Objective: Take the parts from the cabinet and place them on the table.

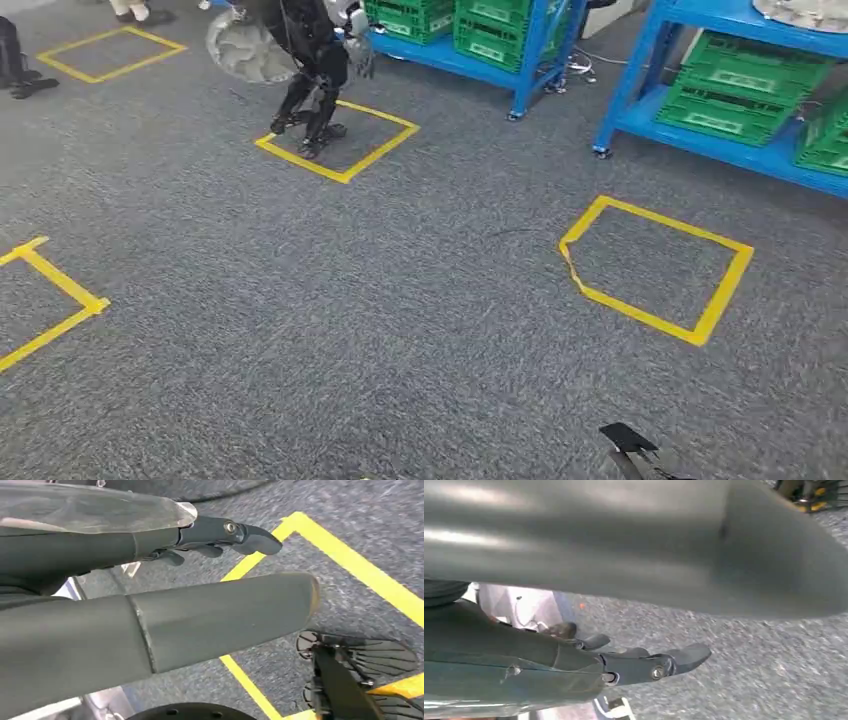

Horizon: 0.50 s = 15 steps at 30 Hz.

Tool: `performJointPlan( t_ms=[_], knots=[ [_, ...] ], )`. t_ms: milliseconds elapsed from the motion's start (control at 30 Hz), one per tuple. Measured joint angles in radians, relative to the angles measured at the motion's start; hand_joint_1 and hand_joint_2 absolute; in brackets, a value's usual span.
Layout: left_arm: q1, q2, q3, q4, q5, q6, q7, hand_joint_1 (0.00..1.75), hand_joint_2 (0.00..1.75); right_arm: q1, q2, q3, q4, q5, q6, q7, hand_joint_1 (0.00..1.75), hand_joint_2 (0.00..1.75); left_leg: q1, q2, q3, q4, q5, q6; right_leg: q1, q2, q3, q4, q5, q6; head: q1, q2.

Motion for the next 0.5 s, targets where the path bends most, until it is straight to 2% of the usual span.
performJointPlan(
  t_ms=[67, 100, 133, 167, 200, 233, 267, 300, 333, 367, 400, 433, 467, 500],
  knots=[
    [-0.002, 0.002, 0.000, 0.000, 0.000, 0.000, -0.001, 0.00, 0.00, 0.001, 0.000, 0.000, 0.000, 0.000, 0.000, 0.000, 0.00, 0.00, -0.006, 0.009, 0.000, 0.001, 0.000, 0.005, -0.005, 0.011, -0.001, -0.006, 0.005, 0.012, 0.000, 0.000],
    [-0.002, 0.001, 0.000, 0.000, 0.000, 0.000, -0.001, 0.00, 0.00, 0.000, 0.000, 0.000, 0.000, 0.000, 0.000, 0.000, 0.00, 0.00, 0.002, 0.017, 0.005, -0.014, 0.009, 0.014, 0.000, 0.014, -0.006, -0.008, 0.007, 0.020, 0.000, 0.000],
    [-0.004, 0.001, 0.000, 0.000, 0.002, 0.000, -0.001, 0.00, 0.00, 0.001, 0.000, 0.000, 0.000, 0.000, 0.000, 0.000, 0.00, 0.00, 0.003, 0.029, 0.008, -0.025, 0.015, 0.017, -0.004, -0.018, -0.008, 0.013, -0.011, 0.020, 0.001, 0.000],
    [-0.003, 0.000, 0.000, 0.000, 0.003, 0.000, -0.001, 0.00, 0.00, 0.001, 0.000, 0.000, 0.001, 0.000, 0.000, 0.000, 0.00, 0.00, 0.003, 0.032, 0.008, -0.028, 0.017, 0.021, -0.003, -0.046, -0.031, 0.063, -0.048, 0.021, 0.011, 0.000],
    [-0.001, 0.001, 0.000, 0.000, 0.003, 0.000, -0.001, 0.00, 0.00, -0.001, 0.000, 0.000, 0.001, 0.000, 0.000, -0.001, 0.00, 0.00, 0.003, 0.039, 0.006, -0.027, 0.017, 0.022, -0.004, -0.060, -0.070, 0.148, -0.095, 0.024, 0.018, 0.000],
    [0.000, 0.001, 0.000, 0.000, 0.003, 0.000, -0.001, 0.00, 0.00, -0.001, 0.000, 0.000, 0.001, 0.000, 0.000, -0.002, 0.00, 0.00, 0.003, 0.048, 0.006, -0.027, 0.016, 0.022, -0.006, -0.067, -0.115, 0.249, -0.140, 0.028, 0.026, 0.000],
    [0.002, 0.001, 0.000, 0.000, 0.004, 0.000, -0.001, 0.00, 0.00, -0.001, 0.000, 0.000, 0.001, 0.000, 0.000, -0.003, 0.00, 0.00, 0.003, 0.056, 0.006, -0.026, 0.015, 0.023, -0.006, -0.068, -0.148, 0.322, -0.165, 0.032, 0.027, 0.000],
    [0.002, 0.001, 0.000, 0.000, 0.005, 0.000, -0.001, 0.00, 0.00, 0.000, 0.000, 0.000, 0.001, 0.000, 0.000, -0.003, 0.00, 0.00, 0.002, 0.063, 0.006, -0.025, 0.015, 0.023, -0.007, -0.069, -0.161, 0.350, -0.163, 0.035, 0.030, 0.000],
    [0.002, 0.000, 0.000, 0.000, 0.006, 0.000, -0.001, 0.00, 0.00, 0.002, 0.000, 0.000, 0.002, 0.000, 0.000, -0.003, 0.00, 0.00, 0.002, 0.069, 0.007, -0.023, 0.013, 0.021, -0.007, -0.070, -0.147, 0.321, -0.137, 0.037, 0.031, 0.000],
    [0.002, 0.000, 0.000, 0.000, 0.006, 0.000, -0.001, 0.00, 0.00, 0.001, 0.000, 0.000, 0.002, 0.000, 0.000, -0.003, 0.00, 0.00, 0.003, 0.076, 0.007, -0.020, 0.010, 0.020, -0.008, -0.073, -0.110, 0.246, -0.093, 0.037, 0.032, 0.000],
    [0.002, -0.002, 0.000, 0.000, 0.006, 0.000, -0.001, 0.00, 0.00, 0.001, 0.000, 0.000, 0.002, 0.000, 0.000, -0.004, 0.00, 0.00, 0.003, 0.082, 0.009, -0.016, 0.007, 0.015, -0.010, -0.081, -0.057, 0.143, -0.046, 0.036, 0.035, 0.000],
    [0.001, -0.003, 0.000, 0.000, 0.006, 0.000, -0.002, 0.00, 0.00, 0.000, 0.000, 0.000, 0.002, 0.000, 0.000, -0.004, 0.00, 0.00, 0.004, 0.087, 0.011, -0.012, 0.003, 0.011, -0.011, -0.101, -0.004, 0.043, -0.007, 0.036, 0.040, 0.000],
    [0.001, 0.000, 0.000, 0.000, 0.006, 0.000, -0.002, 0.00, 0.00, -0.001, 0.000, 0.000, 0.002, 0.000, 0.000, -0.005, 0.00, 0.00, -0.003, 0.090, 0.011, -0.007, -0.002, 0.003, -0.002, -0.120, 0.014, 0.003, -0.020, 0.032, 0.042, 0.000],
    [0.000, 0.001, 0.000, 0.000, 0.005, 0.000, -0.003, 0.00, 0.00, -0.001, 0.000, 0.000, 0.002, 0.000, 0.000, -0.006, 0.00, 0.00, -0.004, 0.091, 0.010, -0.003, -0.004, 0.001, -0.006, -0.104, 0.011, 0.000, -0.011, 0.020, 0.037, 0.000]
  ],
)
